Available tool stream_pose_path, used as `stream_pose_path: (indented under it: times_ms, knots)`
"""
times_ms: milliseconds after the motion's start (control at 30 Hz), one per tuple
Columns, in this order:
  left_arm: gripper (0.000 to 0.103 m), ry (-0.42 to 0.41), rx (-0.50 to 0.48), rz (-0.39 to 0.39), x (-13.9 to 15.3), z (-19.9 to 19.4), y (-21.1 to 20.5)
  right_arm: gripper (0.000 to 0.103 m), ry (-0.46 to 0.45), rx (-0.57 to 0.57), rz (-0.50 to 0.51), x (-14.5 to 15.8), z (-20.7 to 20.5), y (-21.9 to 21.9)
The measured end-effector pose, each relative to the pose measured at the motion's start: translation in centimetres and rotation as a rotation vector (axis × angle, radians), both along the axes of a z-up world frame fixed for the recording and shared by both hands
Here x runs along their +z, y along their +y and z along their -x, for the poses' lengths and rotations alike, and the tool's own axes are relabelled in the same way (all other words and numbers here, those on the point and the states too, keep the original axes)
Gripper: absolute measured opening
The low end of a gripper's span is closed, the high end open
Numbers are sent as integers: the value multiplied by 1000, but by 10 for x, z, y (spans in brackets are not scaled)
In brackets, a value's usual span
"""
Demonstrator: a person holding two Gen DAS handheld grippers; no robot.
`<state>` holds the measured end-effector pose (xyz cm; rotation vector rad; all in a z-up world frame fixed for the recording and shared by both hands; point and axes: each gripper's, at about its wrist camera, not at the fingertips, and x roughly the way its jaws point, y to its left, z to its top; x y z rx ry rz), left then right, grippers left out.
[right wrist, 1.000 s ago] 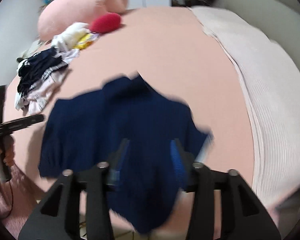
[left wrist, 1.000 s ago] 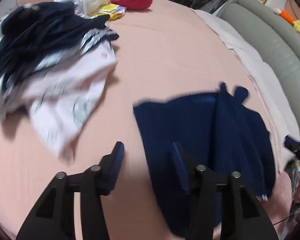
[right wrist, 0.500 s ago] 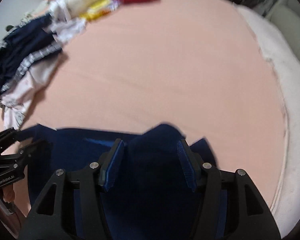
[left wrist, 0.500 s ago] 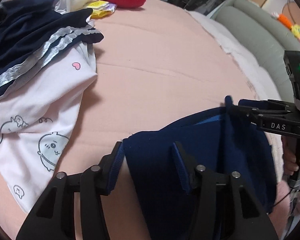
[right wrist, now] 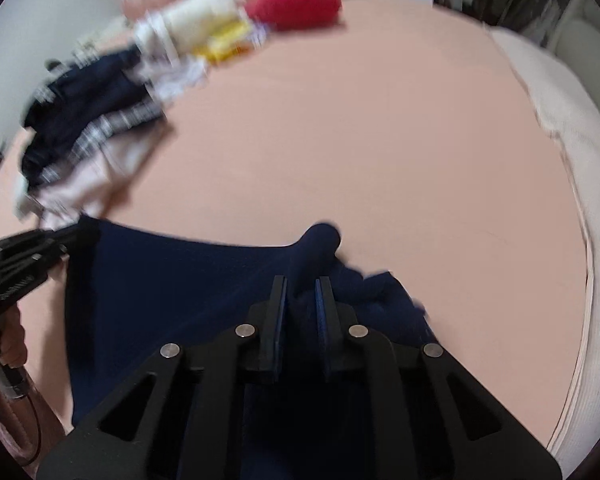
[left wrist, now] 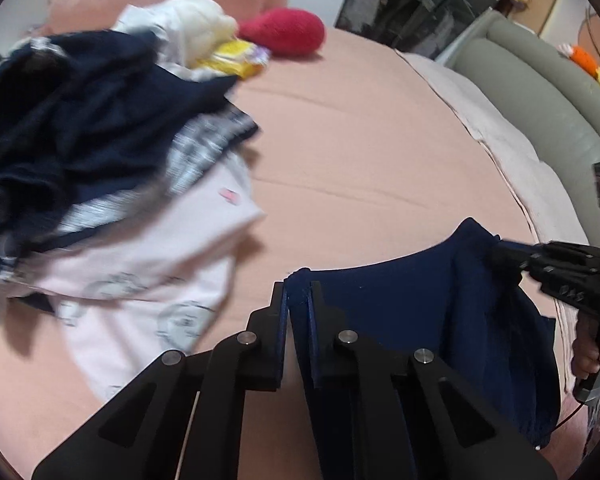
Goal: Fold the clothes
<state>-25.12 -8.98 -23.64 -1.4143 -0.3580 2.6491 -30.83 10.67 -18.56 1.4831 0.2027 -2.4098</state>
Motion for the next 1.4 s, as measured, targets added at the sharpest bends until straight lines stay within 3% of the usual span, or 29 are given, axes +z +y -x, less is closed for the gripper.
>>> stream_pose_path:
  times_ms: [67,167,233,267,300,367,433,500,533,567,600,667,800,933,1000,1100,1300,1400]
  knots:
    - [10,-28,-1,-2,-4,-2,-14,13,0,-14,-32,-4,5,2]
    - [11,-76,-12,-22,-7,-9,-40,13,-98,-71,-71,-31,17,8]
    - [12,-83,0,-56,-4,-11,-48,14,-118,-105,-21,-33,18,10]
    - [16,-72,-3,-69,-1,-12,-51,20,-101,-111,14,-28,17,11]
    - [30,-58,-15,-78,4,-13,-53,33,-79,-111,42,-21,15,10]
    - [60,-64,-40,-104,3,-12,-55,49,-41,-79,41,-12,16,1]
    - [59,-91,-62,-129,-5,-9,-53,55,-30,-46,13,-10,20,-9]
    - [35,-127,-88,-104,-15,-8,-47,57,-83,-26,-52,-22,29,-15]
    - [32,-140,-93,-77,-18,-9,-44,57,-109,-16,-85,-29,34,-18]
    - [30,-152,-96,-47,-20,-10,-41,55,-142,-22,-94,-35,38,-18]
    - [24,-168,-87,16,-24,-10,-40,47,-177,-38,-56,-38,39,-14]
    - [12,-179,-75,139,-25,-10,-38,43,-180,-35,-27,-36,31,-10]
    - [13,-187,-36,197,-20,-12,-47,45,-133,-76,-211,-39,8,3]
    - [14,-151,-32,129,-11,-16,-53,45,-89,-178,-82,-23,-4,31]
    - [14,-115,-65,101,-4,-19,-47,45,-24,-208,-80,-10,-4,31]
    - [14,-125,-94,104,-6,-21,-39,47,29,-202,-76,2,4,17]
    - [15,-158,-106,99,-16,-24,-39,47,-69,-182,-153,-24,26,5]
    - [18,-147,-114,104,-14,-26,-40,47,-96,-180,-128,-31,15,9]
